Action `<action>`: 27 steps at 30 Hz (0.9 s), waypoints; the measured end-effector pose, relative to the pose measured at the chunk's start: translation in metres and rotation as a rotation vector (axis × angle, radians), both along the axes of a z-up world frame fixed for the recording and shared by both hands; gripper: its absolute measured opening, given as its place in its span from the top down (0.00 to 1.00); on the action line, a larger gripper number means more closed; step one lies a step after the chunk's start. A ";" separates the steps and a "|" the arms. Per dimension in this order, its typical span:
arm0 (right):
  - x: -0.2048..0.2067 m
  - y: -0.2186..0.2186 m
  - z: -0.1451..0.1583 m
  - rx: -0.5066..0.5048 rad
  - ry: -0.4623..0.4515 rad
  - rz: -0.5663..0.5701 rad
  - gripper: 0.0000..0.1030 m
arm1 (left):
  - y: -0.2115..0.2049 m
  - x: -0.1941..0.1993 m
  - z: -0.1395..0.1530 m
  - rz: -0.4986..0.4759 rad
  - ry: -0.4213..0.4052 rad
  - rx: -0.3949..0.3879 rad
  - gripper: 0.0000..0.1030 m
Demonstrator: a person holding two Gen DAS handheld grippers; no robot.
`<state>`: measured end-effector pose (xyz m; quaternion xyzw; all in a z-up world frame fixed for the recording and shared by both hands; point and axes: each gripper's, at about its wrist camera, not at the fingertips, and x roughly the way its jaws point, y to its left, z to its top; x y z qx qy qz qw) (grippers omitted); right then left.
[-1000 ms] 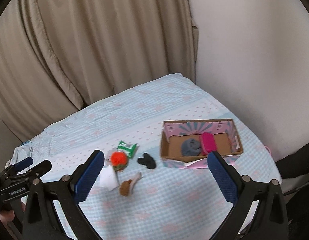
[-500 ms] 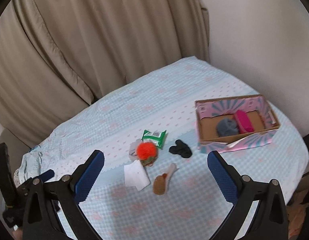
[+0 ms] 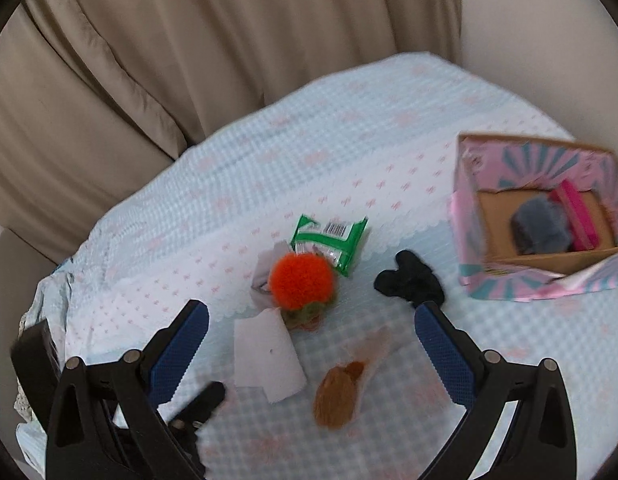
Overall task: Organize soft objects
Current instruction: 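Grasp the white paper towel with the left tool while the right tool grasps the orange pompom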
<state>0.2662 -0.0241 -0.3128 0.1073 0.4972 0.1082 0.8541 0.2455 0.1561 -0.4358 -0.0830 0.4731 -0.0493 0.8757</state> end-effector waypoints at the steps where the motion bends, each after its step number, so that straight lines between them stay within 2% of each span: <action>1: 0.006 0.003 -0.013 0.008 0.012 0.002 0.00 | 0.000 0.003 -0.008 0.004 0.002 -0.004 0.01; 5: 0.023 0.014 -0.048 0.001 0.041 0.024 0.00 | -0.005 0.021 -0.040 0.018 0.009 -0.008 0.01; 10: 0.049 0.025 -0.089 0.007 0.077 0.059 0.01 | -0.014 0.040 -0.072 -0.007 -0.009 0.040 0.05; 12: 0.058 0.027 -0.104 0.019 0.098 0.065 0.05 | -0.016 0.044 -0.080 -0.016 -0.005 0.041 0.07; 16: 0.069 0.032 -0.123 0.022 0.131 0.077 0.05 | -0.024 0.047 -0.090 -0.043 -0.013 0.102 0.07; 20: 0.076 0.039 -0.134 0.036 0.149 0.102 0.07 | -0.026 0.047 -0.094 -0.069 -0.025 0.128 0.09; 23: 0.084 0.045 -0.140 0.053 0.158 0.118 0.14 | -0.029 0.045 -0.097 -0.090 -0.027 0.170 0.15; 25: 0.087 0.048 -0.144 0.065 0.170 0.128 0.25 | -0.028 0.044 -0.097 -0.097 -0.028 0.179 0.21; 27: 0.088 0.052 -0.149 0.068 0.185 0.140 0.37 | -0.025 0.043 -0.096 -0.095 -0.026 0.182 0.34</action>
